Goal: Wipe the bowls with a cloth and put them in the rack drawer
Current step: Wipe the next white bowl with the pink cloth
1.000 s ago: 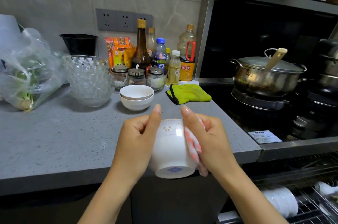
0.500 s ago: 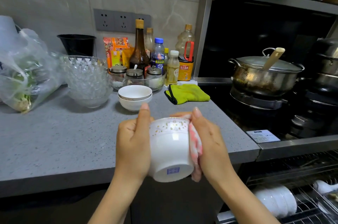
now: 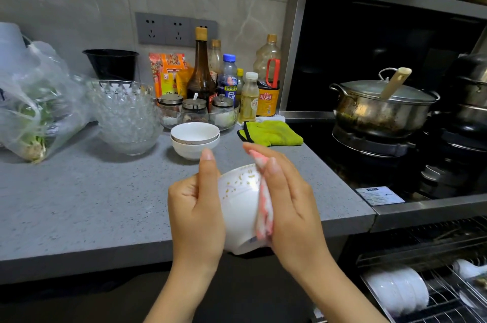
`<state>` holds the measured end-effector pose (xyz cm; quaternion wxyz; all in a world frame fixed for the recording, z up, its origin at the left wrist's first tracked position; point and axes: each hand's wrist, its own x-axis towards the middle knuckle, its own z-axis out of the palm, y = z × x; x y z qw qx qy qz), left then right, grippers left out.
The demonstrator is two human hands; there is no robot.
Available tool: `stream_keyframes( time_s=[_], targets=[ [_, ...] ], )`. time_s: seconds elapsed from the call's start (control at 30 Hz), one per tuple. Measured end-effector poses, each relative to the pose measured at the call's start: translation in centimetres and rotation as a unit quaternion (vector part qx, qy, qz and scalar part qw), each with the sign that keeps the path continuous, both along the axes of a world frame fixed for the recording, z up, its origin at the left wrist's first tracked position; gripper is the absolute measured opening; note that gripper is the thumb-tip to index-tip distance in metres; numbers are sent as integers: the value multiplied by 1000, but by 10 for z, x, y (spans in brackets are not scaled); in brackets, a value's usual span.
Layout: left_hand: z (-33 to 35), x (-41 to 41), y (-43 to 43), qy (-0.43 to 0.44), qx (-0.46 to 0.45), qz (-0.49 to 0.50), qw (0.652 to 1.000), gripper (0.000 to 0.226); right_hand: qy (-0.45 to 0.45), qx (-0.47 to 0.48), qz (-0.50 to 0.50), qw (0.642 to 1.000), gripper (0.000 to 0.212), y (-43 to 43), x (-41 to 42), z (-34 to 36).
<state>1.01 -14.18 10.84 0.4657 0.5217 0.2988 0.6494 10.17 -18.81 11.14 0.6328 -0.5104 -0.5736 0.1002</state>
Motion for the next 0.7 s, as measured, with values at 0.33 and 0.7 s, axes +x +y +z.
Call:
stream_keyframes(
  time_s=[0.33,0.7],
  targets=[
    [1,-10,1,-28,-68,-108,991,52,132,-127,39,982,70,-8,18,15],
    [13,-9,5,231,159,-94,955,69,37,-122,66,990,67,-12,14,23]
  ],
)
